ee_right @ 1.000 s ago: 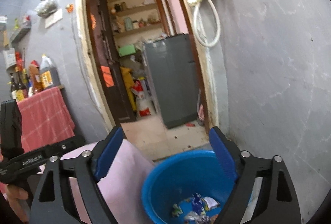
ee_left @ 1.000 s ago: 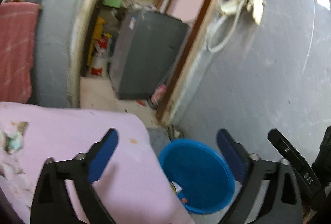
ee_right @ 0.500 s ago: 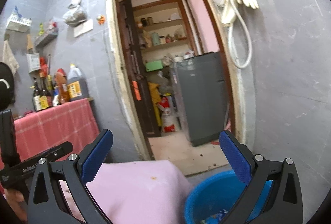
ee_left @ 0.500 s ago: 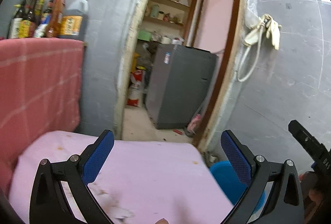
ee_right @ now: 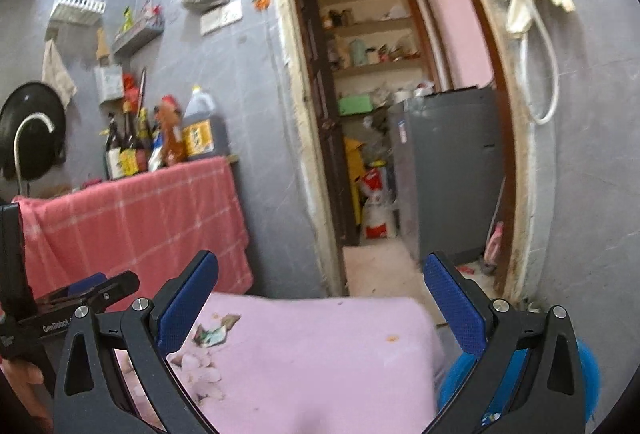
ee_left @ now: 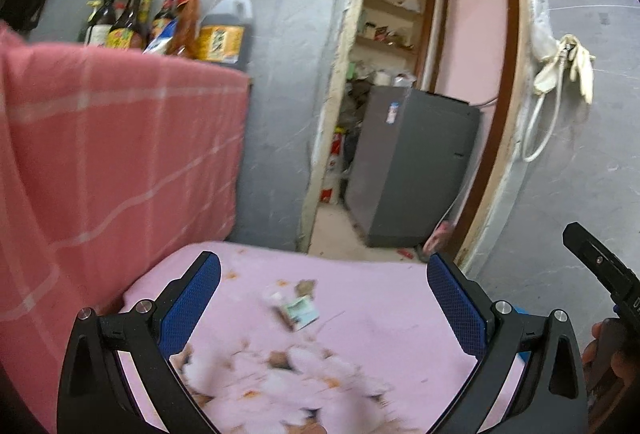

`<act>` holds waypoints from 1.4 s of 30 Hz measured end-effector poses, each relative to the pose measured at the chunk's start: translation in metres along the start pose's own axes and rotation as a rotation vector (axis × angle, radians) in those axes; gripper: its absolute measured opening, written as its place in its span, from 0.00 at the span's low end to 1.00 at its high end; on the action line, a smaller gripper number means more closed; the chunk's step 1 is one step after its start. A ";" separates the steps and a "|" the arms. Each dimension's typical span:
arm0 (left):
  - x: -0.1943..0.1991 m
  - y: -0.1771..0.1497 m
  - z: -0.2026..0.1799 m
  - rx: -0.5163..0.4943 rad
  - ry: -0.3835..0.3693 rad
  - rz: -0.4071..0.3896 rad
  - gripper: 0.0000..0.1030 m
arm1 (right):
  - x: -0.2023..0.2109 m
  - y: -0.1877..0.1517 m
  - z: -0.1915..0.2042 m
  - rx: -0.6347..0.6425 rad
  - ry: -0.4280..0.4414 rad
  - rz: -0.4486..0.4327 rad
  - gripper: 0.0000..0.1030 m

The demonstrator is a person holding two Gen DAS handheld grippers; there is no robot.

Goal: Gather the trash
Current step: 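Move both open tools back over the remaining scraps on the sheet, then grasp the green-white wrapper with left tool while right tool grasps the brown scrap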

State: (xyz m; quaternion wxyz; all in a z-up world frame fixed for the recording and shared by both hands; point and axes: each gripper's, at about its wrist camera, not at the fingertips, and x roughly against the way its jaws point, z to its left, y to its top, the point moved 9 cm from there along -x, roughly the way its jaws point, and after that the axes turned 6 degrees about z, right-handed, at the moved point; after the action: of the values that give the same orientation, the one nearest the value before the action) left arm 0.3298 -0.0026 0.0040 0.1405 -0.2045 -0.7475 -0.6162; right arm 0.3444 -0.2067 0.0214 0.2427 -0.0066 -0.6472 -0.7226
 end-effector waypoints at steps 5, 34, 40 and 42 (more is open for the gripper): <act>-0.016 -0.017 0.027 0.011 0.032 0.077 0.98 | -0.025 -0.016 0.015 0.018 0.032 0.073 1.00; -0.121 -0.066 0.048 0.174 -0.033 0.468 0.02 | -0.163 -0.116 0.036 0.058 0.094 0.636 0.87; -0.120 -0.059 0.050 0.196 0.002 0.444 0.01 | -0.172 -0.117 0.044 0.086 0.096 0.661 0.82; -0.116 -0.058 0.055 0.204 0.024 0.435 0.01 | -0.176 -0.117 0.048 0.096 0.098 0.669 0.79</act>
State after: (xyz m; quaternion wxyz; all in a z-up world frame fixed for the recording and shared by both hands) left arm 0.4066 0.0269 -0.1105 0.2988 -0.3380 -0.7424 -0.4953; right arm 0.4432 -0.0957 -0.1371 0.4972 -0.1721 -0.6302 -0.5710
